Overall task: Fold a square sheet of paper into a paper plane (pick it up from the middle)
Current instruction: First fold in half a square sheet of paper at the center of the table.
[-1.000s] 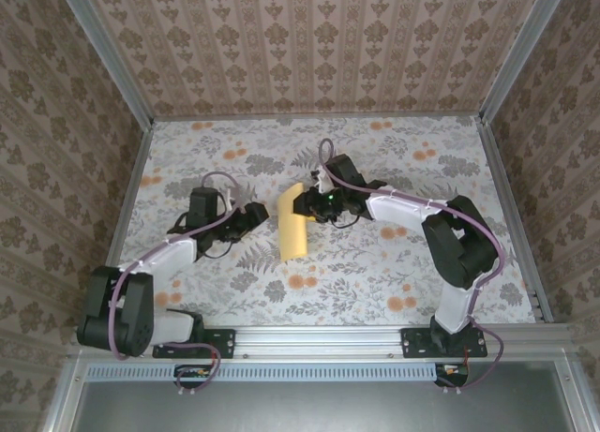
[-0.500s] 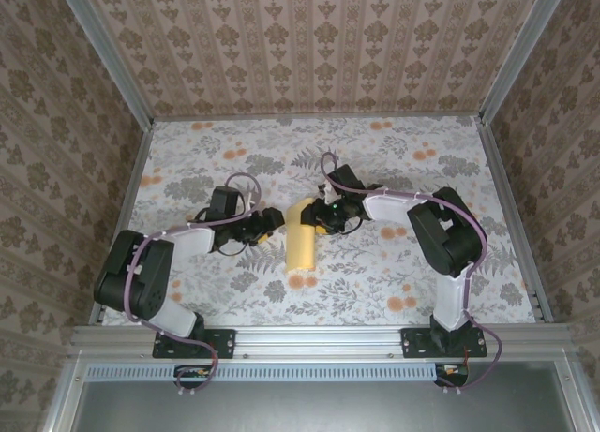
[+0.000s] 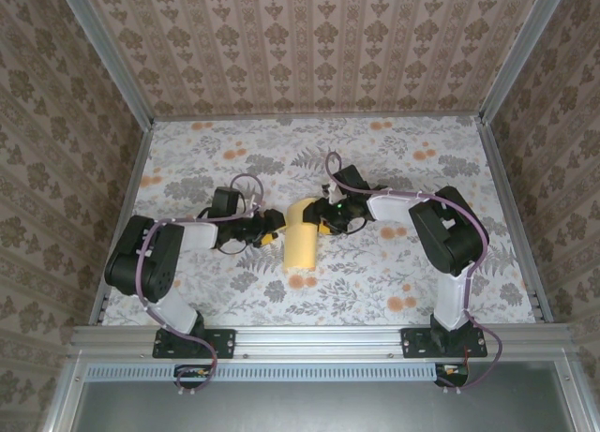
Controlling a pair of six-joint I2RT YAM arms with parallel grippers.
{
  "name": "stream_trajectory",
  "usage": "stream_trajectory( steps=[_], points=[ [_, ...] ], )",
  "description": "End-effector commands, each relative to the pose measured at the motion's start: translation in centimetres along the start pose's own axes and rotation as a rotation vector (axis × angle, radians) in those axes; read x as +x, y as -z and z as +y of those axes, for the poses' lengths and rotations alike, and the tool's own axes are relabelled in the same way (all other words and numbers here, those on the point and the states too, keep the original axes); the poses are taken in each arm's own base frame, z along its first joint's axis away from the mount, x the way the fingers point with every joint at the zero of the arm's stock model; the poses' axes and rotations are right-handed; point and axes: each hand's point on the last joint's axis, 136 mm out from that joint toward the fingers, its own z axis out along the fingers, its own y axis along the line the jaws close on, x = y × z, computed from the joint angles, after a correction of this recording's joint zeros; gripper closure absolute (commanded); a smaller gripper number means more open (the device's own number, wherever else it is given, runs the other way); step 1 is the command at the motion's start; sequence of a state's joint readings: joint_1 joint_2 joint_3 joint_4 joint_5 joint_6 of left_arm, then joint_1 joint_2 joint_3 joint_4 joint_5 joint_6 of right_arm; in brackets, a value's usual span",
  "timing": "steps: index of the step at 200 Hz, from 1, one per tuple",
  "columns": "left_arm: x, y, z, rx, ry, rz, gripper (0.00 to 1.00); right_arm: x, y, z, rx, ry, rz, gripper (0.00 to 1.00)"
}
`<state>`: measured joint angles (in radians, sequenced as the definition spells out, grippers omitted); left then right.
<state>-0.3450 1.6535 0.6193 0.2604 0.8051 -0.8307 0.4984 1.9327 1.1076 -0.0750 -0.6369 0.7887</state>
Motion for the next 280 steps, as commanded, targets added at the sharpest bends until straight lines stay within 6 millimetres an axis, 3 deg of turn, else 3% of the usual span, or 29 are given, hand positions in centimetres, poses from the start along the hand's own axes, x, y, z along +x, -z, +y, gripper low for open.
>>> stream_trajectory(
  steps=[1,108,162,221,280],
  points=[
    [-0.4,-0.2,-1.2,0.055,-0.031,0.019,0.34,0.2,0.7,0.7,-0.024,0.013,-0.002,0.44],
    [-0.4,-1.2,-0.8,0.052,-0.040,0.078,0.39,0.0,1.2,2.5,-0.179,0.053,-0.004,0.45],
    [-0.3,-1.1,-0.7,0.032,-0.048,0.088,0.37,0.0,1.5,3.3,-0.232,0.079,0.002,0.50],
    [-0.4,-0.8,-3.1,0.152,-0.081,0.085,0.40,0.3,1.1,2.5,-0.227,0.067,0.024,0.50],
    [-0.4,-0.2,-3.3,0.160,-0.095,0.077,0.49,0.2,0.8,1.0,-0.154,0.060,0.034,0.49]
  ],
)
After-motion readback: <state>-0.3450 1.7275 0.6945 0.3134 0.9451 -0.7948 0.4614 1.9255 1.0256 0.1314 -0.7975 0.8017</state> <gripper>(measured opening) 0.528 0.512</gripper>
